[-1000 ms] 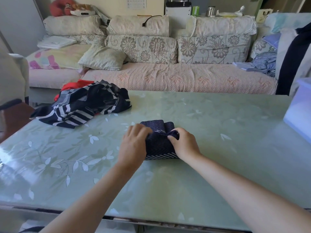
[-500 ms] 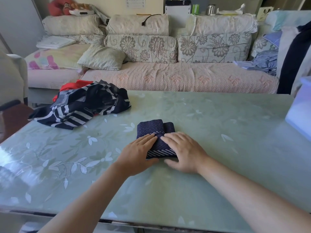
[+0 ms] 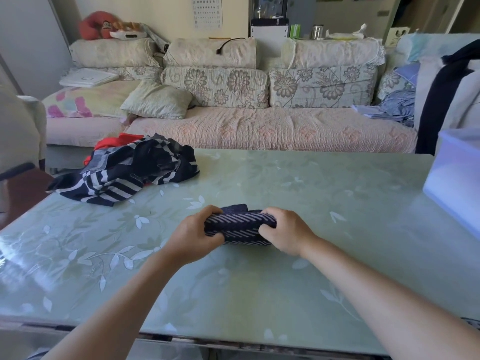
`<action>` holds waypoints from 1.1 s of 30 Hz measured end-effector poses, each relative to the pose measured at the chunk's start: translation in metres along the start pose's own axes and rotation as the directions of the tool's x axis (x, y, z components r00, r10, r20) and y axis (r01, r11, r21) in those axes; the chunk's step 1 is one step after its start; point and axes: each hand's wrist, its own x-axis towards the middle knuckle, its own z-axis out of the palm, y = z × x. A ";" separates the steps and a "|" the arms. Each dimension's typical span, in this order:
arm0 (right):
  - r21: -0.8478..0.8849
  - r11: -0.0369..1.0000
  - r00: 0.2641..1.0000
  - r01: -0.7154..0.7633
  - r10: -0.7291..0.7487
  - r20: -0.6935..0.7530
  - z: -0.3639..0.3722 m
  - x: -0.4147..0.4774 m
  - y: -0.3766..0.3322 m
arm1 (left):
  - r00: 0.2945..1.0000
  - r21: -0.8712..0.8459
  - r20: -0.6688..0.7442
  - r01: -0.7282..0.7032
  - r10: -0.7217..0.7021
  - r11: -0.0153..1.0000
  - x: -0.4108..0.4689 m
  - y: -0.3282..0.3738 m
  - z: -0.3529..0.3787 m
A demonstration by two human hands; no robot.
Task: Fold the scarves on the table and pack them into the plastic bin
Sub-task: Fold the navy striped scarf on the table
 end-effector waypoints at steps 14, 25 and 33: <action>-0.010 0.989 0.962 -0.145 0.138 -0.237 0.033 0.036 -0.001 | 0.936 0.052 -0.240 0.278 -0.258 0.959 0.022 0.001 0.018; -0.379 0.906 0.982 0.191 -0.181 0.061 0.028 0.049 0.004 | 0.982 0.496 0.046 -0.183 0.184 0.849 0.043 0.002 0.043; -0.315 0.941 0.976 0.120 -0.053 0.212 0.027 0.040 0.012 | 1.000 0.259 0.013 0.010 -0.014 0.966 0.041 -0.014 0.036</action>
